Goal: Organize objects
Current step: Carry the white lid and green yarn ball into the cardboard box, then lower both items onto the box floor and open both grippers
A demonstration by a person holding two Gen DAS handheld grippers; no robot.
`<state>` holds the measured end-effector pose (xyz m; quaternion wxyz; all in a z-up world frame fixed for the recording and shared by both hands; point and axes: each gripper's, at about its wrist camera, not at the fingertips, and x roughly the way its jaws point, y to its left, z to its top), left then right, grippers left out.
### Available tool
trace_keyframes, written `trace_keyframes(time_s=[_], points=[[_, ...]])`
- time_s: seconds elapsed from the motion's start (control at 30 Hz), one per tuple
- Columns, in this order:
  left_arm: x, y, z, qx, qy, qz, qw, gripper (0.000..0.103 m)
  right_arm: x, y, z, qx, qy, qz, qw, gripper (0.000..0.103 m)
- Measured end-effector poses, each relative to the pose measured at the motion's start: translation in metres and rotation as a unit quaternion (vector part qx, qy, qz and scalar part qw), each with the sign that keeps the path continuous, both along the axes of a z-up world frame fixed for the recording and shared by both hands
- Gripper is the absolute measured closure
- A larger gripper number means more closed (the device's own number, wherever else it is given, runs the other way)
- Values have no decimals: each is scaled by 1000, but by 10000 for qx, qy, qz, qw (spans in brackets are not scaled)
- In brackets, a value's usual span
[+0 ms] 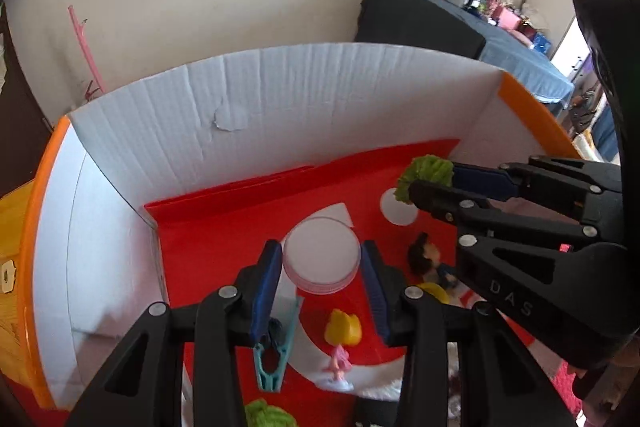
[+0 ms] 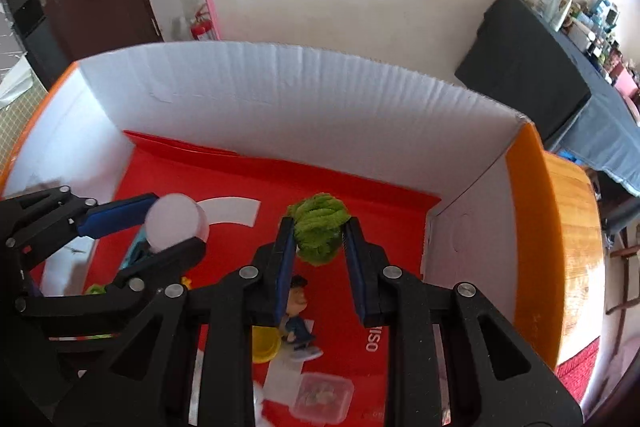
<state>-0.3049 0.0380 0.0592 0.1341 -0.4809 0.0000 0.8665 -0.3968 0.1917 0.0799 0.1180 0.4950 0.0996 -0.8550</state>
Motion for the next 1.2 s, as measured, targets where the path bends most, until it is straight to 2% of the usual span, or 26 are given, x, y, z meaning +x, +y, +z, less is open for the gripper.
trace_keyframes(time_s=[0.17,0.33,1.2], points=[[-10,-1,-12,-157,-132,75,9998,61,-10,1,-11,165,-146,-75,9997,80],[-18,-7,-24,-91,-366,171,9991,61,-18,0,-20,183,-320,-87,9993,80],[-20,-11,-22,-124,-348,119,9992,58,-18,-7,-23,195,-326,-26,9993,78]])
